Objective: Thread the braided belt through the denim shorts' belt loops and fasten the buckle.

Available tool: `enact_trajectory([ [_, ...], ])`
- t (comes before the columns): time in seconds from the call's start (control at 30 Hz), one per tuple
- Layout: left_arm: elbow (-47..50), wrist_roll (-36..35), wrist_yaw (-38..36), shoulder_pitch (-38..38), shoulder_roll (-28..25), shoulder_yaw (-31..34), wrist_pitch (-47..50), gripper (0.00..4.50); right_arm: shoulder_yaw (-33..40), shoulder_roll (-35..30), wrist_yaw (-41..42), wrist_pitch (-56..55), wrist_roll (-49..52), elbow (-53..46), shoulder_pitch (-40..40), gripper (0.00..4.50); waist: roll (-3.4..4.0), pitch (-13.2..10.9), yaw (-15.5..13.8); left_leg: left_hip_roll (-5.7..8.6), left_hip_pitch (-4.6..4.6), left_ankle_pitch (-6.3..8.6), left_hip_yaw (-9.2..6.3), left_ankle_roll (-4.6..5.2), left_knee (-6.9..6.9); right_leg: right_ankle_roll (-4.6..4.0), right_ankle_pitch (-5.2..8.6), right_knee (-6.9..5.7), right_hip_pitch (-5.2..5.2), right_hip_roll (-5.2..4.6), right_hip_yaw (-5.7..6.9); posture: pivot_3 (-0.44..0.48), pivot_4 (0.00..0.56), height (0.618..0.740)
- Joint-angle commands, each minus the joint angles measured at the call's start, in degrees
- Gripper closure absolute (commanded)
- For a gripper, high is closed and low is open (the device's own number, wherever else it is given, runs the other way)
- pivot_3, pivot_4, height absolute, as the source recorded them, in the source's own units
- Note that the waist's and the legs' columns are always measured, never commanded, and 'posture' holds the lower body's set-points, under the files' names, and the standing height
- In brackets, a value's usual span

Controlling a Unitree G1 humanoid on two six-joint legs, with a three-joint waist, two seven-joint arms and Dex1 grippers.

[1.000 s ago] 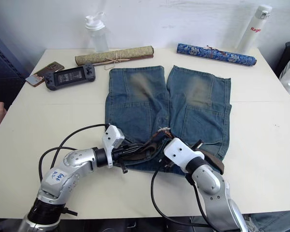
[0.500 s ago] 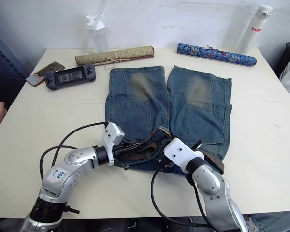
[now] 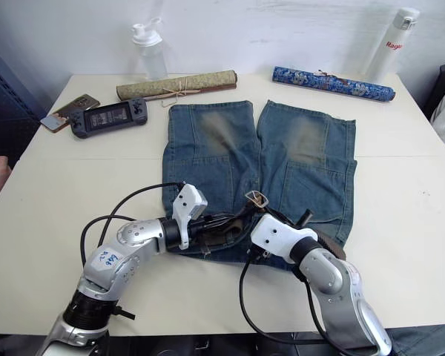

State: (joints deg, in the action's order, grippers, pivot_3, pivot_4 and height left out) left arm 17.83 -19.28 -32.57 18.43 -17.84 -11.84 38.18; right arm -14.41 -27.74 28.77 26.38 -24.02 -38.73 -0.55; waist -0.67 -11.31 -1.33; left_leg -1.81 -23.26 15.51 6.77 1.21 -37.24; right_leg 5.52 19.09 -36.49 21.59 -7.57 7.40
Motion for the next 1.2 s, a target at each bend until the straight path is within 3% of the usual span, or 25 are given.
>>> enact_trajectory([
  [0.03,3.00,1.04,-2.07,-0.93,0.96,-0.89,-9.61,4.50,-1.15,1.09,3.69,1.04,4.77,-2.11,-0.64,4.48,0.00,0.00,0.05,0.00,0.01,0.00,0.00,0.00,0.01,0.00,0.00,0.00,0.00,0.00,0.00,0.000,0.150,0.717],
  [0.3,-1.26,3.34,-2.84,-3.98,1.66,1.24,-20.17,4.50,6.95,6.75,10.62,8.23,25.23,-5.40,-0.64,4.48,0.00,0.00,0.09,-0.02,0.00,0.03,-0.02,0.05,0.02,0.00,0.00,0.08,-0.01,-0.02,0.00,0.000,0.150,0.717],
  [0.4,-2.52,3.48,-3.59,-3.70,2.05,0.95,-21.85,4.50,6.92,3.83,13.05,6.92,27.43,-4.97,-0.24,4.48,0.00,0.00,0.24,-0.04,0.00,0.06,-0.02,0.09,0.04,0.00,0.00,0.02,-0.01,-0.01,0.00,0.000,0.150,0.717],
  [0.53,-3.41,2.69,-4.75,-3.79,2.53,0.40,-21.74,4.50,9.51,5.75,12.25,8.08,33.27,-4.28,1.12,4.48,0.00,0.00,0.16,-0.04,0.00,0.07,-0.01,0.11,0.03,0.00,0.00,0.01,-0.01,-0.02,0.04,0.000,0.150,0.717],
  [1.0,0.43,-0.42,-3.15,-9.94,-0.43,5.78,-15.33,4.50,11.77,3.65,3.05,7.87,30.14,0.21,1.40,4.48,0.00,0.00,-0.09,-0.01,-0.01,0.09,-0.02,0.14,-0.03,0.00,0.00,0.07,-0.02,-0.11,-0.01,0.000,0.150,0.717],
  [1.2,3.75,-0.66,-5.17,-9.84,-1.61,3.27,-14.64,4.50,9.18,4.17,0.59,10.79,30.44,-0.66,3.65,4.48,0.00,0.00,-0.05,0.00,-0.01,0.10,-0.03,0.13,-0.02,0.00,0.00,0.09,-0.02,-0.11,-0.03,0.000,0.150,0.717],
])
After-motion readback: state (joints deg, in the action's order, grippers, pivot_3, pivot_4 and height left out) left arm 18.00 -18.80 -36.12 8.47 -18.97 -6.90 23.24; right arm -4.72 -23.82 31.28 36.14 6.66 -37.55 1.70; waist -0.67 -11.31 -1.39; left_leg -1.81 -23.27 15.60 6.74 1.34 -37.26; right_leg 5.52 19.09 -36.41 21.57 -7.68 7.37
